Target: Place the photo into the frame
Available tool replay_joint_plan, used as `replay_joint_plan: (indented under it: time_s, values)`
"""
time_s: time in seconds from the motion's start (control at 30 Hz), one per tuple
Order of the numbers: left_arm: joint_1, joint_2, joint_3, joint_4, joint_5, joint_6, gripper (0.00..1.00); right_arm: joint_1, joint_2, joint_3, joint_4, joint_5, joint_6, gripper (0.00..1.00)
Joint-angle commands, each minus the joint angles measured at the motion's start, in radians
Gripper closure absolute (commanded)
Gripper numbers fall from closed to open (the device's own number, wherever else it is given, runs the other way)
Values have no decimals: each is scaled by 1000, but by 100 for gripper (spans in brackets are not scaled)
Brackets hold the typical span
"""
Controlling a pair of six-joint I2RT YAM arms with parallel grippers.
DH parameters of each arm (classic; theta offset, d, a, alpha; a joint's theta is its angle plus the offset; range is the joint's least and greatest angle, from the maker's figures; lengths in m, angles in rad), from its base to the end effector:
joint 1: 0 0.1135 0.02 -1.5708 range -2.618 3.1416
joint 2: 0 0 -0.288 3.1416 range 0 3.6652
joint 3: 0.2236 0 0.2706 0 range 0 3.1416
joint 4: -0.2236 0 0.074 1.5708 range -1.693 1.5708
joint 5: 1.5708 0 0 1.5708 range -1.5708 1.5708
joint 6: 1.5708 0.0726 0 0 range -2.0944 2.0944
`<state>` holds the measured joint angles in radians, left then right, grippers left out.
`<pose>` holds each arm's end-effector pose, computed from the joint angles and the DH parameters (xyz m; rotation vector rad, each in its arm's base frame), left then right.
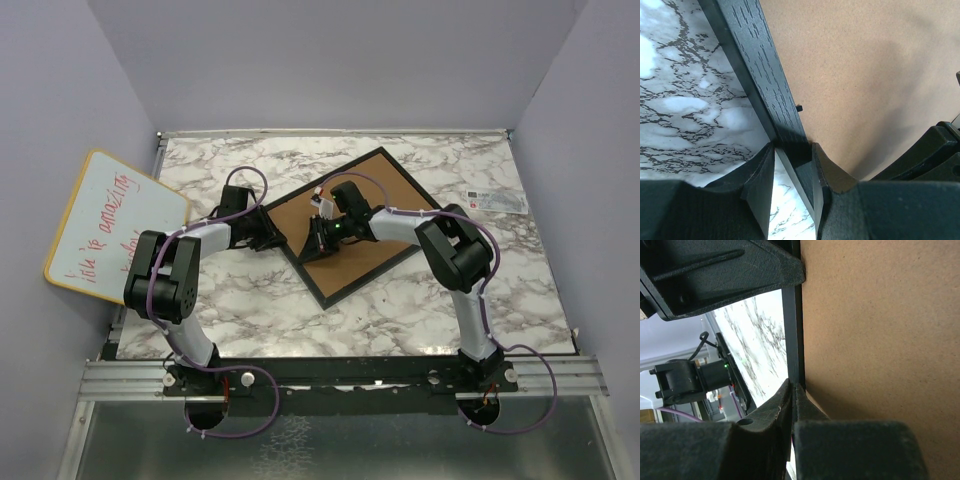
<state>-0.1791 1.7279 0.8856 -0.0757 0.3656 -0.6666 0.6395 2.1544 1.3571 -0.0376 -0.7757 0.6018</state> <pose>0.3611 -0.0917 0.1284 -0.4660 2.5430 -0.7934 0.3632 0.3335 0.1137 -0.4594 2.5975 1.4502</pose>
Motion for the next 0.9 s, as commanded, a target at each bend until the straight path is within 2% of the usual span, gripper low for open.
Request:
replay_joint_plan:
  time_s: [0.0, 0.23, 0.67, 0.87]
  values:
    - [-5, 53, -52, -133, -147, 55, 76, -30, 56, -21, -69, 153, -55, 92]
    - [-3, 56, -43, -144, -161, 64, 76, -33, 89, -16, -153, 240, -97, 94]
    - [-2, 65, -26, -150, -167, 76, 76, -59, 82, -52, -169, 306, -143, 94]
    - [0, 72, -8, -154, -173, 79, 76, -60, 61, -22, -232, 467, -109, 93]
